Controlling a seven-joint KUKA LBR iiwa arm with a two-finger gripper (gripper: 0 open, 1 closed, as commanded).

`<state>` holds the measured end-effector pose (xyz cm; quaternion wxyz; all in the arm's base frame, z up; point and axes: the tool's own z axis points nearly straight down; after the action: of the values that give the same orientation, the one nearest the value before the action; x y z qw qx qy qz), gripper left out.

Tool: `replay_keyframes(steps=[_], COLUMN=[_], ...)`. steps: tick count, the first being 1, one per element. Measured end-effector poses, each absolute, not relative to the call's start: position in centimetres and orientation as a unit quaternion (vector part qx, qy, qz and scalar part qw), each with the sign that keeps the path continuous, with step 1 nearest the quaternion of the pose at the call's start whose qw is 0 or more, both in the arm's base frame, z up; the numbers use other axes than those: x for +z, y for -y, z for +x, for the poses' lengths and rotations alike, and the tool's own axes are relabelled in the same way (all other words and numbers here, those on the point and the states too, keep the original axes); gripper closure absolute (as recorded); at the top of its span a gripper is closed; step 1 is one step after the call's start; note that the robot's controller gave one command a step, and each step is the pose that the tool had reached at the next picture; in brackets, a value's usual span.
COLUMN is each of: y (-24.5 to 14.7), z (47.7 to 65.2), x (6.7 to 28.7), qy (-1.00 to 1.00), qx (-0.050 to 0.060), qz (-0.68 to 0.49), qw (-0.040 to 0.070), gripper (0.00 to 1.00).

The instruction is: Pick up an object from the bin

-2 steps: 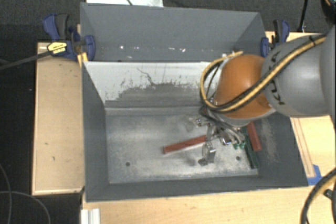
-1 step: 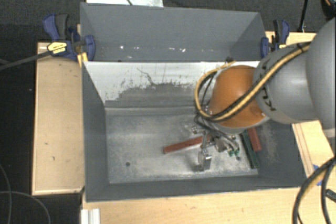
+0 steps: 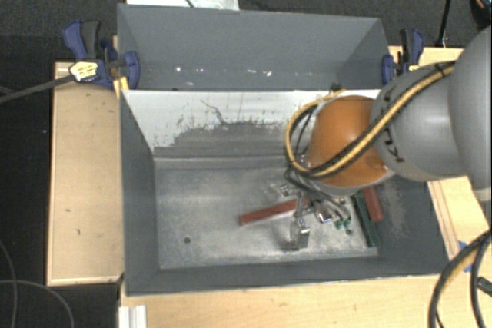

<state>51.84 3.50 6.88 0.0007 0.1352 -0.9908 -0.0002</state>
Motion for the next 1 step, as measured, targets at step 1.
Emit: replay_keyframes(steps=[1], y=[-3.51], z=[51.86], x=[6.91], qy=[0.991], qx=[0.000], qz=[0.137], qw=[0.000], gripper=[1.00])
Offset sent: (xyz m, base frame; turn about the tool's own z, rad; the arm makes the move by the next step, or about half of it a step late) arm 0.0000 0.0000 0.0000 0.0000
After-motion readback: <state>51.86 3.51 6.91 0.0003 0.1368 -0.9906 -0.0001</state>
